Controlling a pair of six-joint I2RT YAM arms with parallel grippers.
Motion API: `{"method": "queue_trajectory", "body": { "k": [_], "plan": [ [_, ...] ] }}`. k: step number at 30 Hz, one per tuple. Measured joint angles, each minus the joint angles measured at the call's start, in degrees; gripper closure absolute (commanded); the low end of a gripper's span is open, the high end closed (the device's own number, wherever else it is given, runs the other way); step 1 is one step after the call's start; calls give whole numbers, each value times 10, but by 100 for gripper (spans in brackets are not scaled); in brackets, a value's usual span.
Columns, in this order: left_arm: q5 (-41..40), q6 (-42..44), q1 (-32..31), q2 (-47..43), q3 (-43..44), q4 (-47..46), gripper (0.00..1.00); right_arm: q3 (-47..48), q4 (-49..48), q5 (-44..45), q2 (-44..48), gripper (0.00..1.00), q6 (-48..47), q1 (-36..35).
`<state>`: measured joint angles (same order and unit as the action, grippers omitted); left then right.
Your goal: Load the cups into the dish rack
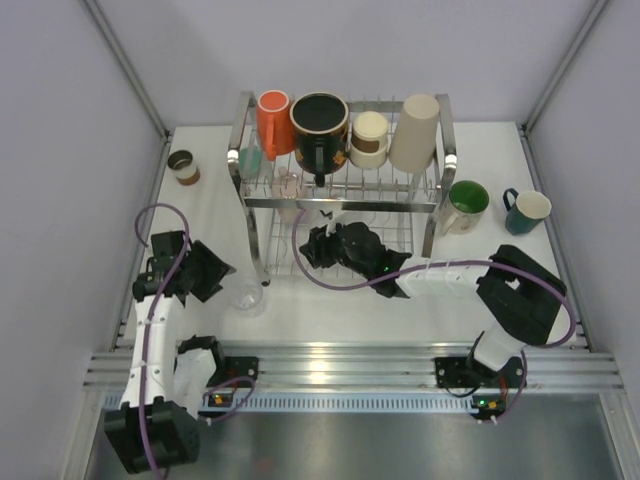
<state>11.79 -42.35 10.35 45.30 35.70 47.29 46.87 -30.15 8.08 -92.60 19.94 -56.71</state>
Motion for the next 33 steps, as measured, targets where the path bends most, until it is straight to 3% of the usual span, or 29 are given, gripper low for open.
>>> {"method": "queue_trajectory", "body": {
  "k": [13,22,27,33],
  "plan": [
    [-43,73,0,40,109,-1,34,39,167,-89,28,61,70,-22],
    [-48,76,0,34,114,-1,32,116,242,-28,34,58,86,-130],
    [-50,77,0,41,118,0,31,207,238,-7,-7,56,24,-198],
    [-27,79,10,80,136,-7,30,250,248,-42,-66,55,-93,-215]
  ]
}}
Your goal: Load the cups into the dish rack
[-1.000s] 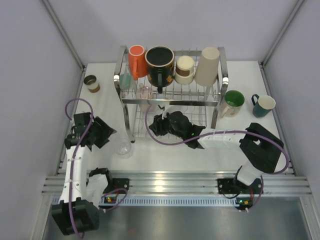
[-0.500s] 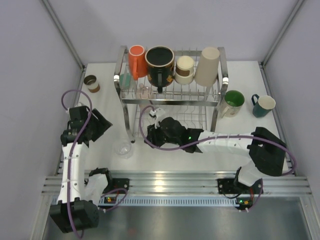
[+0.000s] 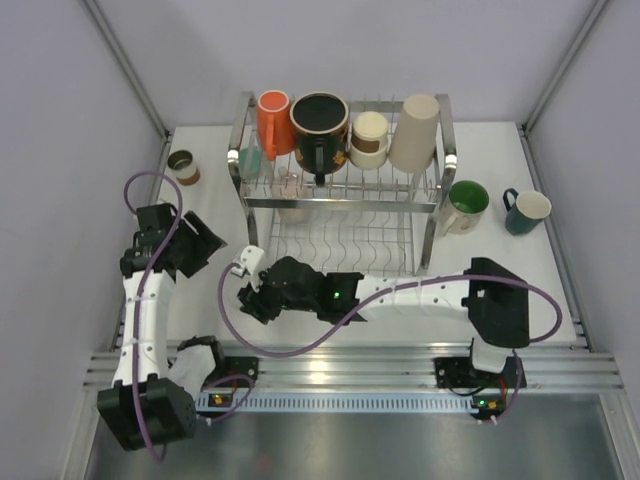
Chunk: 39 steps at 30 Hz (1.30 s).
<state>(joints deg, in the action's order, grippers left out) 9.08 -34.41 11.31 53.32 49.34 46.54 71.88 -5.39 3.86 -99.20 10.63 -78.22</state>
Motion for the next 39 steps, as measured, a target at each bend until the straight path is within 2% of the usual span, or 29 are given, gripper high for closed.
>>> {"method": "queue_trajectory", "body": {
  "k": [9,20,23,24,26,27,30,33,39],
  "plan": [
    [112,14,77,59,5,-11,31,74,32,-44,-101,53,-129,0],
    [143,11,101,60,14,-32,32,118,76,-51,-171,54,-201,0],
    [143,10,101,60,14,-33,32,130,86,-41,-189,63,-211,0],
    [143,9,102,60,14,-33,32,134,86,-36,-193,75,-213,0],
    [143,8,102,60,14,-34,32,134,85,-29,-194,88,-216,0],
    [143,7,102,60,14,-35,32,134,84,-24,-194,100,-216,0],
    [153,7,102,54,11,-40,31,124,78,-10,-184,100,-210,0],
    [175,6,103,36,10,-43,29,68,74,-6,-137,100,-189,0],
    [219,-25,104,-44,24,-61,25,16,101,-4,37,100,-115,0]
  ]
}}
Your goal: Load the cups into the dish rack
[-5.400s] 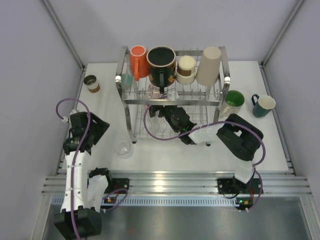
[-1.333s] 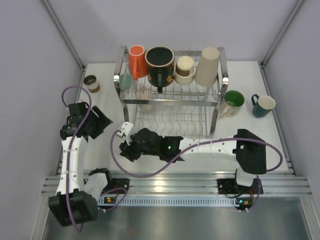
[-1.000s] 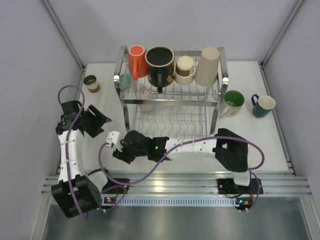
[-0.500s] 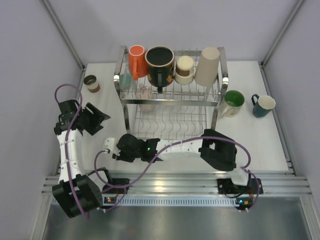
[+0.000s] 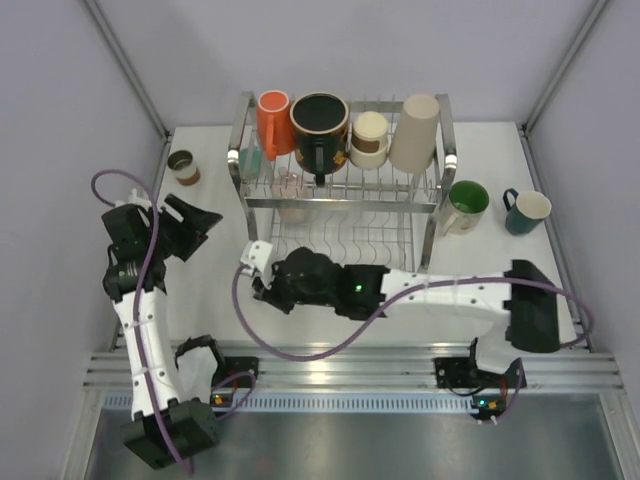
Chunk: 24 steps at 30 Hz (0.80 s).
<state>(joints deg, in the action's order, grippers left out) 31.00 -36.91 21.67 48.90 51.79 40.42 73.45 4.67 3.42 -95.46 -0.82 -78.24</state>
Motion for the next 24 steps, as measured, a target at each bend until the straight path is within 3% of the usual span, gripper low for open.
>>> {"method": "queue_trajectory", "body": {
  "k": [5,11,17,24],
  "plan": [
    [71,-101,0,-86,14,-123,22,7,-24,13,177,100,46,-1],
    [167,-296,-1,-111,26,-381,18,17,-144,80,322,100,40,-1],
    [148,-476,-1,-105,39,-582,11,58,-244,118,320,100,-4,-1],
    [104,-549,-1,-93,180,-683,11,89,-391,118,229,100,-51,-1]
  ]
}}
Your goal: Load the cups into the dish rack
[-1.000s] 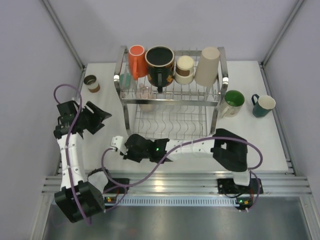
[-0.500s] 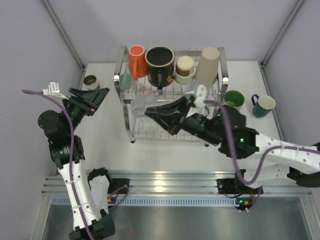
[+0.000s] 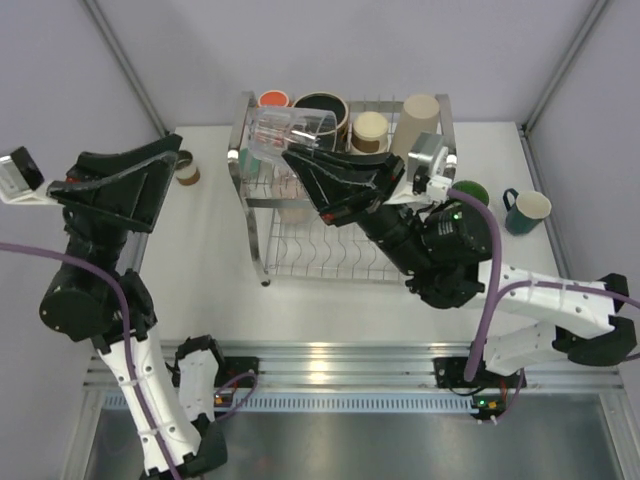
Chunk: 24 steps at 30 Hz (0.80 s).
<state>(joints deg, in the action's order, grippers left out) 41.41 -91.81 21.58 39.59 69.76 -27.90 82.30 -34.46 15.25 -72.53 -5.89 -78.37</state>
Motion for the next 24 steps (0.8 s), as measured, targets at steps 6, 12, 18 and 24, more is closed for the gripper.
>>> {"method": "queue_trajectory", "body": {
  "k": [6,12,18,24],
  "plan": [
    [-7,-65,0,77,114,-108,10,80,-60,-26,-86,100,-24,6],
    [6,-112,-7,172,126,-142,9,179,-48,-47,-128,100,-31,52],
    [-5,-92,-133,300,138,-132,11,220,-8,-72,-123,100,-5,147],
    [-30,18,-285,360,139,-31,15,137,-7,-100,-74,100,32,198]
  ]
}}
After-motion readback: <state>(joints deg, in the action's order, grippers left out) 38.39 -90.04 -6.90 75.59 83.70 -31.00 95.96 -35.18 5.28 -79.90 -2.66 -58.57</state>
